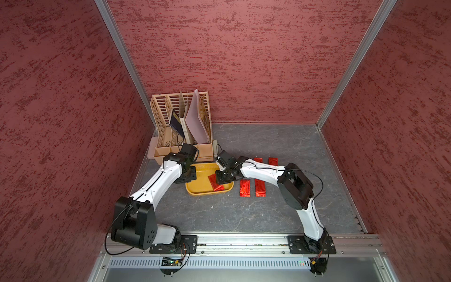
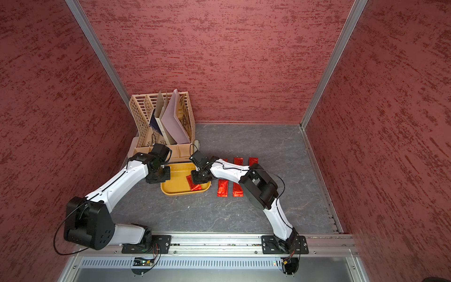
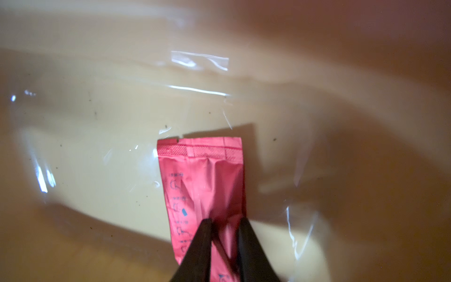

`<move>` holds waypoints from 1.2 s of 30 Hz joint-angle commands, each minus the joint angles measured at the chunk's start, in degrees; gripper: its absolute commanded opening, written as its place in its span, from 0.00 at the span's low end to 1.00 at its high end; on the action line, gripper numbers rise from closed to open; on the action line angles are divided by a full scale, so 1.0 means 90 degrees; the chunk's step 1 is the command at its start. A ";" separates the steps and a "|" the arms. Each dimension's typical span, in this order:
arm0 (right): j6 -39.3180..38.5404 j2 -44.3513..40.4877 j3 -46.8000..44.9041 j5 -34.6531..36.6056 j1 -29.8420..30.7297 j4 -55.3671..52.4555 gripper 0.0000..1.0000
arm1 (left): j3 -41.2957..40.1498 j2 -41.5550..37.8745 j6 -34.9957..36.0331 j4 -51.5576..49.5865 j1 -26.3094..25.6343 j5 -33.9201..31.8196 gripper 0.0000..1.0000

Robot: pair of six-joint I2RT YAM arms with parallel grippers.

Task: Take the tea bags out of the storage box
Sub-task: Pick up the tea bag from the storage box, then place the tea bag at the center of the board.

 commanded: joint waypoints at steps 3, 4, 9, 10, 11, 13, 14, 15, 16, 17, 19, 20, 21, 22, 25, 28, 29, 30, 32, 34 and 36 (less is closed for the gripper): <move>0.0021 -0.0501 -0.0251 -0.0166 0.0014 0.0445 0.11 | -0.0015 -0.0023 0.0010 0.0077 -0.0048 -0.0040 0.00; 0.0023 -0.0555 -0.0271 -0.0156 0.0014 0.0459 0.09 | -0.0006 -0.0024 0.0015 0.0077 -0.0048 -0.0040 0.00; 0.0076 -0.0796 -0.0221 -0.0206 0.0014 0.0478 0.00 | 0.0003 0.0016 0.0009 0.0075 -0.0066 -0.0030 0.00; 0.0069 -0.0869 -0.0221 -0.0182 0.0014 0.0465 0.00 | -0.0003 0.0026 0.0004 0.0067 -0.0067 -0.0031 0.00; 0.0061 -0.0942 -0.0224 -0.0139 0.0014 0.0459 0.00 | -0.0003 0.0017 0.0005 0.0069 -0.0067 -0.0035 0.00; 0.0042 -0.1110 -0.0254 -0.0024 0.0005 0.0384 0.00 | -0.0005 0.0005 0.0004 0.0070 -0.0067 -0.0049 0.00; 0.0022 -0.1209 -0.0262 0.0023 -0.0003 0.0344 0.00 | -0.0004 -0.0001 -0.0003 0.0072 -0.0067 -0.0050 0.00; 0.0003 -0.1315 -0.0274 0.0068 -0.0015 0.0303 0.00 | -0.0005 0.0002 -0.0005 0.0069 -0.0067 -0.0050 0.00; -0.0013 -0.1446 -0.0304 0.0119 -0.0039 0.0246 0.00 | -0.0005 0.0001 -0.0007 0.0071 -0.0067 -0.0049 0.00; -0.0018 -0.1580 -0.0332 0.0153 -0.0083 0.0201 0.00 | -0.0001 -0.0001 -0.0005 0.0067 -0.0067 -0.0050 0.00; -0.0027 -0.1904 -0.0426 0.0256 -0.0215 0.0036 0.00 | -0.0005 0.0005 -0.0005 0.0059 -0.0067 -0.0056 0.00; -0.0037 -0.2047 -0.0501 0.0271 -0.0309 -0.0046 0.00 | -0.0005 0.0006 -0.0005 0.0061 -0.0067 -0.0064 0.00; -0.0038 -0.2258 -0.0651 0.0289 -0.0440 -0.0091 0.00 | -0.0005 -0.0007 -0.0005 0.0063 -0.0067 -0.0069 0.00; 0.0002 -0.2527 -0.0849 0.0337 -0.0613 -0.0134 0.00 | -0.0003 -0.0005 -0.0005 0.0066 -0.0071 -0.0061 0.00; 0.0077 -0.3356 -0.1616 0.0263 -0.1290 -0.0177 0.00 | 0.0002 -0.0006 -0.0010 0.0067 -0.0067 -0.0051 0.00; 0.0083 -0.4160 -0.2537 0.0193 -0.2183 -0.0250 0.00 | -0.0007 -0.0013 0.0005 0.0068 -0.0067 -0.0040 0.00; 0.0034 -0.4314 -0.2782 0.0179 -0.2458 -0.0311 0.00 | -0.0007 -0.0014 0.0005 0.0067 -0.0067 -0.0041 0.00; -0.0035 -0.4541 -0.3055 0.0087 -0.2789 -0.0368 0.00 | -0.0014 -0.0022 0.0005 0.0076 -0.0067 -0.0030 0.00; -0.0214 -0.4730 -0.3545 -0.0180 -0.3355 -0.0465 0.00 | -0.0006 -0.0025 -0.0001 0.0072 -0.0067 -0.0030 0.00; -0.0346 -0.4942 -0.4111 -0.0373 -0.3862 -0.0440 0.00 | -0.0010 -0.0033 0.0005 0.0078 -0.0067 -0.0030 0.00; -0.0462 -0.5145 -0.4578 -0.0434 -0.4170 -0.0401 0.00 | -0.0006 -0.0033 0.0005 0.0083 -0.0067 -0.0039 0.00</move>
